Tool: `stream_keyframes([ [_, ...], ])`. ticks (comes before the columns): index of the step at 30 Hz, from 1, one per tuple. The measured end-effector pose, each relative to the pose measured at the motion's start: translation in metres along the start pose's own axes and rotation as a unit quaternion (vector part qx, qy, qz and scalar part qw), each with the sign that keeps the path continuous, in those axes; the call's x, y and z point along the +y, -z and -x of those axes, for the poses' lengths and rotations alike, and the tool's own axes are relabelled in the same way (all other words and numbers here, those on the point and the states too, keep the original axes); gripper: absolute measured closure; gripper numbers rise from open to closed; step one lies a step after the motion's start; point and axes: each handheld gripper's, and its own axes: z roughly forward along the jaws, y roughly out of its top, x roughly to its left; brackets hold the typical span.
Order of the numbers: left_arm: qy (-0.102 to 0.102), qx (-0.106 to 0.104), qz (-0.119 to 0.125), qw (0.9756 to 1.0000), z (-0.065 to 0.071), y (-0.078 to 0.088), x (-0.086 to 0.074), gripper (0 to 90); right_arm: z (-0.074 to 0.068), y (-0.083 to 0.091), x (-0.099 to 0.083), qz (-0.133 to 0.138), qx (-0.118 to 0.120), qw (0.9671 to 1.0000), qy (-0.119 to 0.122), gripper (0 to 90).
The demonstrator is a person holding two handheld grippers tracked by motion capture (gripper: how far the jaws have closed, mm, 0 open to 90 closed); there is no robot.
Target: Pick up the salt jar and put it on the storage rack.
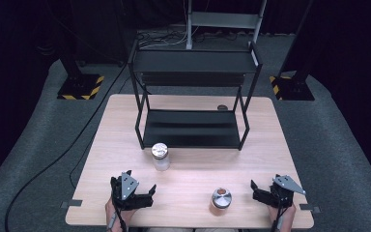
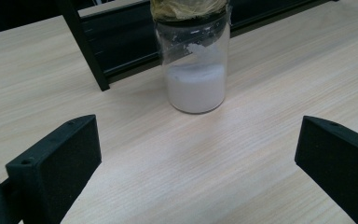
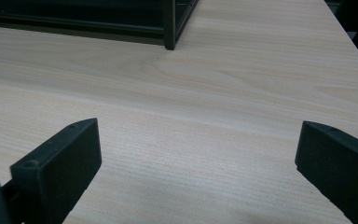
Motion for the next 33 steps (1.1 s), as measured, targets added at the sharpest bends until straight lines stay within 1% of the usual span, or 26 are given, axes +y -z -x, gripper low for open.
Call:
stream_keyframes([
  [4,-0.005,-0.006,-0.013,0.9999,-0.001,-0.009,0.009,0.0,0.001,0.0,0.0,-0.001,0.001,1.0,-0.001,0.0],
  [9,-0.004,-0.016,-0.026,0.9995,-0.005,-0.02,0.018,0.0,0.003,0.0,0.0,-0.001,0.006,1.0,-0.007,0.0],
  [11,-0.006,-0.021,-0.033,0.9992,-0.007,-0.029,0.025,0.0,0.004,0.0,0.0,-0.001,0.006,1.0,-0.008,0.0],
  [13,-0.006,-0.023,-0.035,0.9991,-0.008,-0.031,0.026,0.0,0.003,0.0,0.0,-0.001,0.006,1.0,-0.007,0.0],
  [15,-0.007,-0.029,-0.039,0.9988,-0.012,-0.042,0.033,0.0,0.003,0.0,0.0,0.001,0.005,1.0,-0.006,0.0],
  [16,-0.007,-0.029,-0.039,0.9988,-0.012,-0.042,0.033,0.0,0.003,0.0,0.0,0.001,0.005,1.0,-0.006,0.0],
  [17,-0.01,-0.03,-0.042,0.9986,-0.014,-0.049,0.037,0.0,0.003,0.0,0.0,0.001,0.005,1.0,-0.006,0.0],
  [19,-0.009,-0.032,-0.041,0.9986,-0.015,-0.053,0.039,0.0,0.003,0.0,0.0,0.0,0.006,1.0,-0.006,0.0],
  [20,-0.008,-0.034,-0.041,0.9985,-0.016,-0.056,0.041,0.0,0.003,0.0,0.0,0.0,0.006,1.0,-0.006,0.0],
  [21,-0.011,-0.038,-0.042,0.9983,-0.017,-0.061,0.044,0.0,0.003,0.0,0.0,0.0,0.005,1.0,-0.005,0.0],
  [22,-0.011,-0.038,-0.042,0.9983,-0.017,-0.061,0.044,0.0,0.003,0.0,0.0,0.0,0.005,1.0,-0.005,0.0],
  [23,-0.012,-0.044,-0.044,0.998,-0.019,-0.068,0.047,0.0,0.003,0.0,0.0,0.0,0.004,1.0,-0.005,0.0],
  [25,-0.014,-0.05,-0.047,0.9976,-0.02,-0.073,0.05,0.0,0.003,0.0,0.0,0.001,0.004,1.0,-0.006,0.0],
  [26,-0.014,-0.05,-0.047,0.9976,-0.02,-0.073,0.05,0.0,0.003,0.0,0.0,0.001,0.004,1.0,-0.006,0.0],
  [27,-0.012,-0.054,-0.05,0.9972,-0.021,-0.079,0.053,0.0,0.002,0.0,-0.001,0.001,0.004,1.0,-0.006,0.0],
  [28,-0.012,-0.054,-0.05,0.9972,-0.021,-0.079,0.053,0.0,0.002,0.0,-0.001,0.001,0.004,1.0,-0.006,0.0],
  [31,-0.018,-0.057,-0.053,0.9968,-0.022,-0.086,0.056,0.0,0.003,0.0,-0.001,0.001,0.005,1.0,-0.005,0.0],
  [33,-0.018,-0.059,-0.055,0.9966,-0.023,-0.09,0.058,0.0,0.003,0.0,-0.001,0.001,0.005,1.0,-0.006,0.0],
])
